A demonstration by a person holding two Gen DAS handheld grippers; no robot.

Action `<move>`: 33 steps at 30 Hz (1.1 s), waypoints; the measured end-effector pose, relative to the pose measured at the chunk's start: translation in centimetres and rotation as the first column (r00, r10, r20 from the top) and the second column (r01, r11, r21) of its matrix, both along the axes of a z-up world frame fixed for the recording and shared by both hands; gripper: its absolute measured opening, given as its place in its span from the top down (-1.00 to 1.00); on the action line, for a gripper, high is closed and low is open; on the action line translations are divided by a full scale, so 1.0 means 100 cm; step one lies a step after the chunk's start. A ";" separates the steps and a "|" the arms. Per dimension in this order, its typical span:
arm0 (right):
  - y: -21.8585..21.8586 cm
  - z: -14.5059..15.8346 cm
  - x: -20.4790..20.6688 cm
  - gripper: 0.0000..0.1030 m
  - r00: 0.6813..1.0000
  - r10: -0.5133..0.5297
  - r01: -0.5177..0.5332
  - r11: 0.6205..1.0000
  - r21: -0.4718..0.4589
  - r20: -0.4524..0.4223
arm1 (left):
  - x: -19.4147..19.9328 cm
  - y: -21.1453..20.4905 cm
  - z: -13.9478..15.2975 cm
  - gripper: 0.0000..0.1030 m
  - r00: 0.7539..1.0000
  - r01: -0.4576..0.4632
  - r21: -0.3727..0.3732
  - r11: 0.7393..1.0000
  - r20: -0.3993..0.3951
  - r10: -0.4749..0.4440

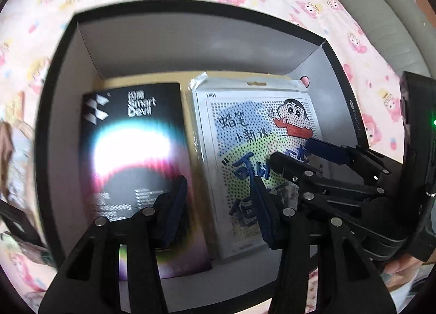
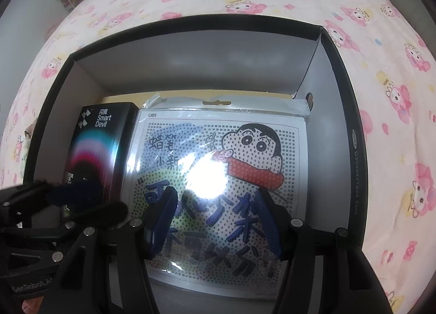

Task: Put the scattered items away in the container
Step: 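Open both grippers to release the bag and lift them away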

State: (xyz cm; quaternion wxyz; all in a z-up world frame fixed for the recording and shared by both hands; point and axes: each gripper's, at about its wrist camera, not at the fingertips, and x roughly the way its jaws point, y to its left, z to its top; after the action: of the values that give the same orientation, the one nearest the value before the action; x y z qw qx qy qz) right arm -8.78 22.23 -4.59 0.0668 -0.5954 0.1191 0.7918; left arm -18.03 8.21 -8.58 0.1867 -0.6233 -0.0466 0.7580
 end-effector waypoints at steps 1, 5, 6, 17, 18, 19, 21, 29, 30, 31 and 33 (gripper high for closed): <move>0.000 -0.001 -0.001 -0.08 1.000 0.003 -0.003 1.000 -0.008 0.006 | 0.000 0.003 0.002 0.05 1.000 0.000 -0.006 1.000 -0.007 0.000; 0.002 -0.005 0.003 -0.08 1.000 0.023 -0.022 0.997 -0.076 0.018 | -0.007 -0.001 0.008 0.05 1.000 -0.011 -0.019 1.000 -0.030 0.010; 0.002 -0.005 0.003 -0.08 0.999 0.028 -0.026 0.995 -0.096 0.018 | -0.014 -0.008 0.008 0.05 0.999 -0.017 -0.016 1.000 -0.028 0.016; 0.000 0.009 0.008 -0.05 1.000 0.005 -0.004 1.000 0.031 -0.024 | -0.014 0.010 -0.003 0.06 0.997 -0.054 -0.020 0.998 -0.047 0.053; 0.000 0.003 0.006 -0.05 1.000 0.013 -0.013 1.000 0.018 0.008 | -0.014 0.011 -0.003 0.06 0.997 -0.052 -0.023 0.998 -0.051 0.051; -0.001 -0.001 0.007 -0.05 0.999 0.030 -0.030 0.999 0.017 0.039 | -0.014 0.013 -0.002 0.06 0.997 -0.050 -0.021 0.999 -0.052 0.049; -0.009 -0.006 0.007 -0.08 0.994 0.086 -0.088 0.996 0.026 0.068 | -0.011 0.010 0.003 0.06 0.998 -0.041 -0.019 0.999 -0.053 0.040; -0.030 0.000 0.011 -0.22 0.980 0.197 -0.187 0.959 -0.211 0.027 | -0.018 0.016 -0.004 0.06 0.998 -0.051 -0.015 0.999 -0.041 0.050; -0.026 0.003 0.012 -0.22 0.983 0.182 -0.175 0.964 -0.198 0.019 | -0.019 0.014 -0.003 0.06 0.998 -0.054 -0.014 0.998 -0.042 0.054; -0.022 0.009 0.013 -0.22 0.987 0.161 -0.159 0.977 -0.146 0.006 | -0.021 0.014 -0.002 0.06 0.997 -0.060 -0.015 0.998 -0.044 0.059; -0.010 0.020 0.011 -0.22 0.994 0.104 -0.104 0.995 -0.007 -0.019 | -0.027 0.013 0.000 0.06 0.996 -0.076 -0.016 0.997 -0.049 0.076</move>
State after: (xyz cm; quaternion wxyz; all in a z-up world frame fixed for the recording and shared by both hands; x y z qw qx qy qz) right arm -7.65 21.19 -2.59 0.0220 -0.5935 0.0918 0.7993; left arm -20.78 9.51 -8.58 0.1532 -0.6042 -0.0590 0.7798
